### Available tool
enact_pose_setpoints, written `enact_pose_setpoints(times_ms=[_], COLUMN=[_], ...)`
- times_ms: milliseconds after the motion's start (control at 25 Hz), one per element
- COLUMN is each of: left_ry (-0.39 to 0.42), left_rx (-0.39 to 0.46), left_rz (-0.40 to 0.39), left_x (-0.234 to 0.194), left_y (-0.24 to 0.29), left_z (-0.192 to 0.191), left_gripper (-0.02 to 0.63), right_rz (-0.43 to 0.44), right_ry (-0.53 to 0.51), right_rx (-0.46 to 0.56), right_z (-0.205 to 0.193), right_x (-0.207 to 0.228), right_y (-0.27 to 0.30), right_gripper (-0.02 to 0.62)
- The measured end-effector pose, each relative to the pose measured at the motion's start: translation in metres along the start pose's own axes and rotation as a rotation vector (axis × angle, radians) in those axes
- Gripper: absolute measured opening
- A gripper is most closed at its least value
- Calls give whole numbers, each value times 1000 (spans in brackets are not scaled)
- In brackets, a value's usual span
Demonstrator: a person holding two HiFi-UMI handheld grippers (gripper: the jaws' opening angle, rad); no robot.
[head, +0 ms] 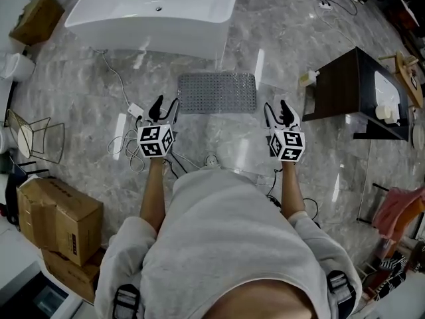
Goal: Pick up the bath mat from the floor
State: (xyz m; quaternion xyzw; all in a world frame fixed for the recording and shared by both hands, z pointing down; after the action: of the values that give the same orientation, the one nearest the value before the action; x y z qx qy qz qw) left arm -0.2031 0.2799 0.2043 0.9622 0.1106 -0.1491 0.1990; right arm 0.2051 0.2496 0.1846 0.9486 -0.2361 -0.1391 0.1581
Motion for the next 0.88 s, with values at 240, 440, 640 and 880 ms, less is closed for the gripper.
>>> enact_pose_setpoints(times_ms=[240,440,640,880], left_ry=[8,11,10,2], left_rx=[-22,-48,-79,-104], left_rz=[4,-8,-18,-2], left_x=[-20,-21,-22,-28], left_y=[22,35,52,76], left_z=[12,10,6,7], left_gripper=[224,224,224,224], right_rz=[-4,4,26,62], right_ry=[9,14,20,29], right_rx=[-15,-34,-63,-85], right_z=[3,-1,-7,-11], right_x=[2,2,3,12], right_y=[23,34,50,80], right_gripper=[213,213,213,213])
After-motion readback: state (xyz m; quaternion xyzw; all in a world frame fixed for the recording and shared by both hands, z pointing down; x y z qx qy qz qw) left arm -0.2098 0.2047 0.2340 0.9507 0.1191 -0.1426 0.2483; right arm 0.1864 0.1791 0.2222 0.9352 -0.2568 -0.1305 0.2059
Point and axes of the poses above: the fingertips, and each gripper's own axes: y forward along the fingers, x to its right, z out of its top, the point moved 10 cm from there along -y, backward along the fingers, and after that the axes turned 12 degrees about -y, right-handed, at the moved point
